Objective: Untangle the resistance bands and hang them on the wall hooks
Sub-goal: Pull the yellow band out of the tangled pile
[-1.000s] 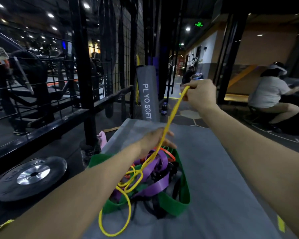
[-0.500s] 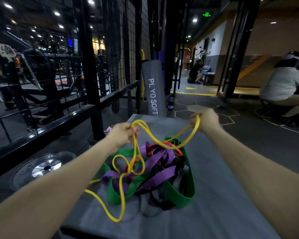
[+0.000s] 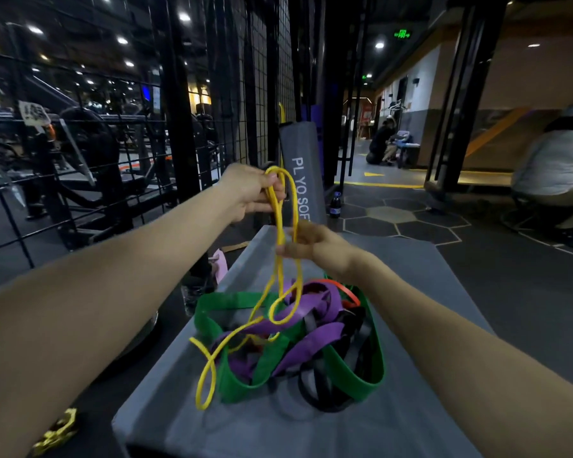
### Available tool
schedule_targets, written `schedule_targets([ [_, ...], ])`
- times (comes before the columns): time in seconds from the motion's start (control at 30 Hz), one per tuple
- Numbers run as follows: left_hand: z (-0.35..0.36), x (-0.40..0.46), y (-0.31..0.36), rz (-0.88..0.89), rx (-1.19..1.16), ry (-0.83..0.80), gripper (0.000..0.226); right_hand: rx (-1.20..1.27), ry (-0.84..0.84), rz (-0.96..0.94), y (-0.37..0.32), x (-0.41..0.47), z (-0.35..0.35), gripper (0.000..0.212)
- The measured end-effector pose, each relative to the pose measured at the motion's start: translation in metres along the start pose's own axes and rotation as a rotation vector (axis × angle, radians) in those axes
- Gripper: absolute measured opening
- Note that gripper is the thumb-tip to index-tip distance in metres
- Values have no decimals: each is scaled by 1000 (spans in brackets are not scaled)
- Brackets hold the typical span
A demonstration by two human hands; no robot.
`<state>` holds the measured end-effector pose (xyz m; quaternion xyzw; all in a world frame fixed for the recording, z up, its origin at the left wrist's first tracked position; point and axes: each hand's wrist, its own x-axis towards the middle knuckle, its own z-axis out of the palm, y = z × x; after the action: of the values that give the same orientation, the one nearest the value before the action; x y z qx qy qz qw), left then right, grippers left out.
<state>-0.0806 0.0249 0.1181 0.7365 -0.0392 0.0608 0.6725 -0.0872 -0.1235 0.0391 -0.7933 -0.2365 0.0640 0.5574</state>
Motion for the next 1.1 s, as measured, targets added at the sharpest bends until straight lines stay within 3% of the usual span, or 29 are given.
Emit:
schedule_targets([
  [0.07, 3, 1, 17, -16, -94, 22, 18, -68, -19, 3, 4, 1, 16, 26],
  [0.2, -2, -2, 49, -17, -348, 83, 16, -169, 131, 43, 21, 8, 38, 26],
  [0.3, -24, -2, 39, -45, -369, 136, 16, -361, 205, 99, 31, 11, 30, 29],
  [0.37, -41, 0, 18, -118, -293, 127, 16, -536, 222, 184, 31, 8, 17, 41],
  [0.47, -56, 1, -27, -236, 53, 146, 17, -672, 241, 288, 31, 4, -5, 41],
  [0.6, -53, 0, -84, -395, 343, 107, 23, -483, 325, 237, 16, 6, -27, 33],
  [0.7, -34, -1, -103, -234, 482, 123, 28, -458, 377, 180, -6, 11, -40, 31],
  [0.8, -1, -19, -99, 39, 364, -54, 61, -371, 387, 136, -21, 14, -43, 28],
  [0.9, 31, -37, -101, 187, 260, -299, 44, -145, 403, 101, -29, 16, -40, 27],
  [0.97, 43, -35, -115, 243, 384, -257, 40, -1, 413, 94, -32, 15, -40, 25],
  [1.03, 47, -31, -131, 254, 447, -176, 13, 89, 445, 82, -31, 14, -45, 25],
  [1.1, 46, -33, -144, 261, 426, -163, 14, 152, 505, 82, -28, 12, -51, 25],
])
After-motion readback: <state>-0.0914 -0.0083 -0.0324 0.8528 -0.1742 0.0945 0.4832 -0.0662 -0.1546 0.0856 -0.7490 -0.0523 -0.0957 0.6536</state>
